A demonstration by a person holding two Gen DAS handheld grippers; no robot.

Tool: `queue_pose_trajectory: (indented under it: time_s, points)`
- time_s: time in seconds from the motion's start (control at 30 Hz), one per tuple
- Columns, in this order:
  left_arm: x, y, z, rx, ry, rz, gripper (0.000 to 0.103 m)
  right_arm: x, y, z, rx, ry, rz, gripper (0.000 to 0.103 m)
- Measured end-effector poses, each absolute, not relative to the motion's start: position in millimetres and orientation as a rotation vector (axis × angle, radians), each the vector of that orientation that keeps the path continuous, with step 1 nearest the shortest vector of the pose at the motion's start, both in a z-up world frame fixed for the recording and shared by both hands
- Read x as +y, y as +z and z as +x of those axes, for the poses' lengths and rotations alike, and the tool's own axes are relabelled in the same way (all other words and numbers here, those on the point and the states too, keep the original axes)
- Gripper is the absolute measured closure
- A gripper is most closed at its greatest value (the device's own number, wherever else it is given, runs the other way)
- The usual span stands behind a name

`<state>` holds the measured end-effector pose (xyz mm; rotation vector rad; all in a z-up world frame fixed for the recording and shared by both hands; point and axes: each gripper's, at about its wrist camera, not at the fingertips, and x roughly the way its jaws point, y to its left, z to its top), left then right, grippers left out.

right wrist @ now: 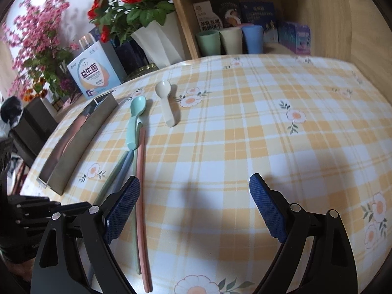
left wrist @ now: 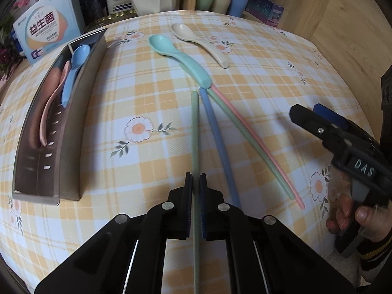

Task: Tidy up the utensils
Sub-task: 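Grasp the pink chopstick with the right tool while the left tool holds the green chopstick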

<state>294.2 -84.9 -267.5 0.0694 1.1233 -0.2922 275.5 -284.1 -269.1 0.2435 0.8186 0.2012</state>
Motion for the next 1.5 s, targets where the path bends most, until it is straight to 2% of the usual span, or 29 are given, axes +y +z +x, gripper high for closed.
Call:
queue_pose_trajectory:
  time_s: [0.03,0.13,0.3,0.37,0.43,0.6,0.73,0.97,1.5]
  points:
    - [-81,-268,294,1.123,-0.276,0.063,0.097,-286,-270,276,0.819,0.205,0.256,0.016]
    - [-68,-267,296,1.125,-0.237,0.023,0.097,-285,-270,274,0.816,0.212,0.261,0.027]
    - [-51,-262,295,1.118,-0.227,-0.039,0.097,-275,-270,277,0.844,0.247,0.214,0.031]
    - [-48,-260,294,1.108,-0.228,-0.058,0.097,-270,-271,282,0.875,0.260,0.188,0.043]
    - [-46,-259,293,1.102,-0.234,-0.073,0.097,-263,-273,286,0.907,0.278,0.151,0.049]
    - [-47,-255,289,1.084,-0.284,-0.071,0.097,-242,-271,293,0.943,0.317,0.061,0.050]
    - [-50,-251,286,1.062,-0.312,-0.060,0.097,-228,-269,307,0.959,0.330,0.042,0.066]
    - [-35,-250,283,1.055,-0.303,-0.105,0.097,-205,-271,320,0.990,0.331,-0.033,0.074]
    - [-29,-246,280,1.046,-0.302,-0.136,0.097,-199,-270,338,1.035,0.270,0.020,0.079]
